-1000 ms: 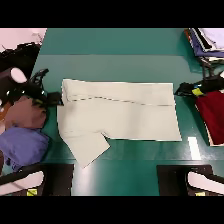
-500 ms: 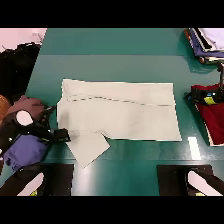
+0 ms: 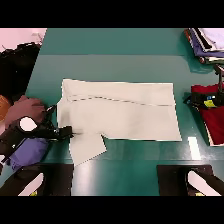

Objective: Fold the shirts.

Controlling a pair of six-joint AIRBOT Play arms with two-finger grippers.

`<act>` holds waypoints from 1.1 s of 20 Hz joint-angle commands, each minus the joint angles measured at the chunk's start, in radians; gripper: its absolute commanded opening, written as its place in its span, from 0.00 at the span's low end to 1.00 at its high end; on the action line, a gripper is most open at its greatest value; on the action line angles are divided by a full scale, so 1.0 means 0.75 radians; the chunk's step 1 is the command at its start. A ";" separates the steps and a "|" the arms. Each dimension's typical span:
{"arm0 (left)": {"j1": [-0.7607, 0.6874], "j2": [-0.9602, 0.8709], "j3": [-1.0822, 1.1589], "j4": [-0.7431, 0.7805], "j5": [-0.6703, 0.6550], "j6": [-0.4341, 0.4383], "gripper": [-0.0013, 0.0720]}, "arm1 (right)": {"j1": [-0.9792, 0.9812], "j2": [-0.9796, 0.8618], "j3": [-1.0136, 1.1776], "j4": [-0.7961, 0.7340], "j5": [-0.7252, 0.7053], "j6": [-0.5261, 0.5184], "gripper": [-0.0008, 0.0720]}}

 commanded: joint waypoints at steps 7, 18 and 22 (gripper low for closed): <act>-0.001 0.005 0.205 -0.049 -0.112 0.094 0.05 | -0.405 -0.022 -0.437 -0.092 0.245 -0.033 0.55; -0.001 0.005 0.217 -0.015 -0.164 0.087 0.05 | -0.209 -0.127 -0.535 0.128 0.084 -0.091 0.10; -0.001 0.025 0.242 0.026 -0.291 0.078 0.05 | -0.151 0.043 -0.418 -0.051 0.228 -0.090 0.04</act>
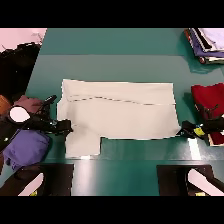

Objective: Fold the shirts.

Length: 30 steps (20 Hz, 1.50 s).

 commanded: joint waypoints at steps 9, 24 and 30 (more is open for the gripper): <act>-0.001 0.506 0.048 0.112 -0.503 -0.241 0.05 | 0.014 0.536 0.106 -0.255 0.379 0.013 0.04; -0.001 -0.578 0.657 0.145 0.333 0.086 0.05 | 0.367 -0.447 0.850 -0.213 0.088 0.077 0.04; 0.001 -0.677 0.807 0.143 0.333 0.085 0.91 | 0.255 -0.630 1.022 0.099 0.093 0.005 0.58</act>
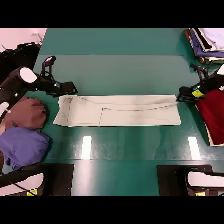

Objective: Fold the shirts.

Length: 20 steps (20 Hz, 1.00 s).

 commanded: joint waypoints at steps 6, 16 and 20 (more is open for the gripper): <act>-0.001 -0.050 0.119 -0.032 -0.186 0.009 0.17 | -0.313 0.029 -0.217 0.242 0.006 -0.201 0.72; -0.107 -0.053 0.118 -0.218 -0.076 0.009 0.17 | -0.303 -0.132 -0.456 0.577 -0.106 -0.358 0.62; -0.274 -0.054 0.117 -0.218 0.093 0.003 0.05 | -0.207 -0.142 -0.317 0.579 -0.021 -0.360 0.04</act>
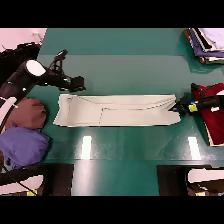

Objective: Fold the shirts.

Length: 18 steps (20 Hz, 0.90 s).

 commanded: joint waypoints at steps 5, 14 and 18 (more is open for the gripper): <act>-0.273 -0.125 0.055 -0.032 0.202 -0.046 0.05 | 0.117 0.148 0.292 0.126 0.147 0.008 0.04; -0.519 -0.519 0.266 -0.109 0.180 -0.046 0.05 | 0.486 0.358 0.726 0.163 0.095 0.186 0.04; -0.522 -0.538 0.265 -0.113 0.191 -0.045 0.05 | 0.640 0.358 0.810 0.164 0.038 0.194 0.04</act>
